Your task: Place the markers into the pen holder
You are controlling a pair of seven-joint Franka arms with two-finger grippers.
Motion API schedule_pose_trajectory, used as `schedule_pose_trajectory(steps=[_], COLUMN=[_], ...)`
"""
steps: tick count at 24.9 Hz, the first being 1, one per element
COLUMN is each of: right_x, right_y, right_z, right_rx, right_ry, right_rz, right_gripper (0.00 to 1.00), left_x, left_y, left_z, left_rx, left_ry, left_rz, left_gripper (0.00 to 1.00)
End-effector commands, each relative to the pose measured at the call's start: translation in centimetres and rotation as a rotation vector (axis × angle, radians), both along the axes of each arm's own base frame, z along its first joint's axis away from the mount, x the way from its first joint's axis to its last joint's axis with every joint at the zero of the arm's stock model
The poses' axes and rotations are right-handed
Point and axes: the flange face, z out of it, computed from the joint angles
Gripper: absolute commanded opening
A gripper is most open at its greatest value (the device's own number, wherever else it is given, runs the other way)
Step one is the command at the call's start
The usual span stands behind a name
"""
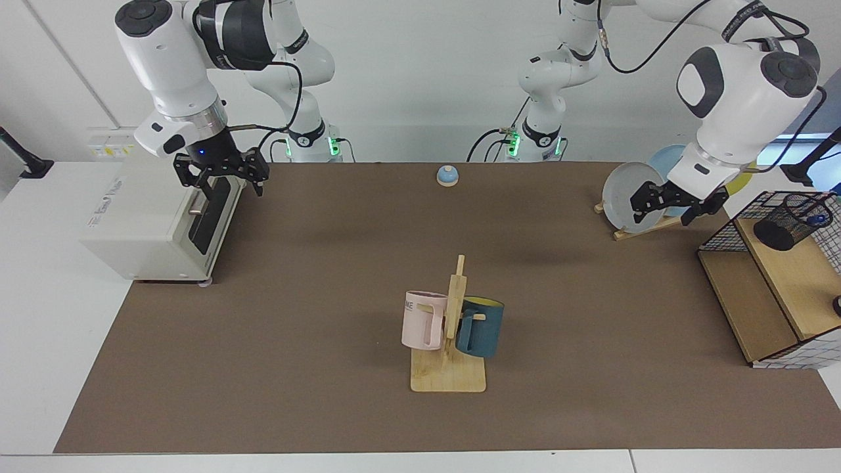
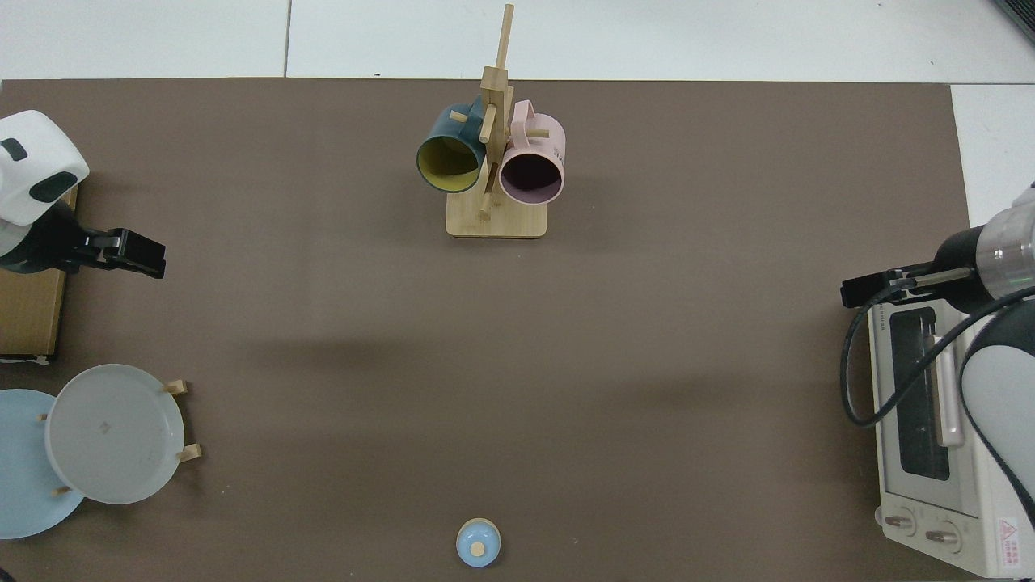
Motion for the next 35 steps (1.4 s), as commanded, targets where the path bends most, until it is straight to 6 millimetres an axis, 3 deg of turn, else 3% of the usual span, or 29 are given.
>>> schedule_pose_trajectory(steps=[1,7,10,15,31,35], right_x=[-0.2,-0.2,-0.2,-0.2,-0.2,-0.2], right_y=[-0.2,-0.2,-0.3,-0.3,-0.3,-0.3], right_z=[0.4,0.5,0.4,0.4,0.4,0.4], right_rx=[0.000,0.000,0.000,0.000,0.000,0.000], right_ry=[-0.012,-0.012,-0.012,-0.012,-0.012,-0.012], right_rz=[0.010,0.010,0.008,0.008,0.008,0.008], right_gripper=[1.00,1.00,1.00,1.00,1.00,1.00], left_x=[-2.3,-3.0,-4.3,-5.3,-3.8,-3.2], left_y=[-3.0,-3.6,-5.7,-5.2,-1.4,-1.1], left_z=[1.8,2.0,2.2,2.8,3.5,3.3], left_rx=[-0.003,0.006,0.024,0.025,-0.045,-0.046], left_ry=[0.011,0.003,-0.006,-0.035,-0.104,-0.127], left_rz=[0.048,0.024,-0.012,-0.023,0.019,-0.041], left_gripper=[1.00,1.00,1.00,1.00,1.00,1.00])
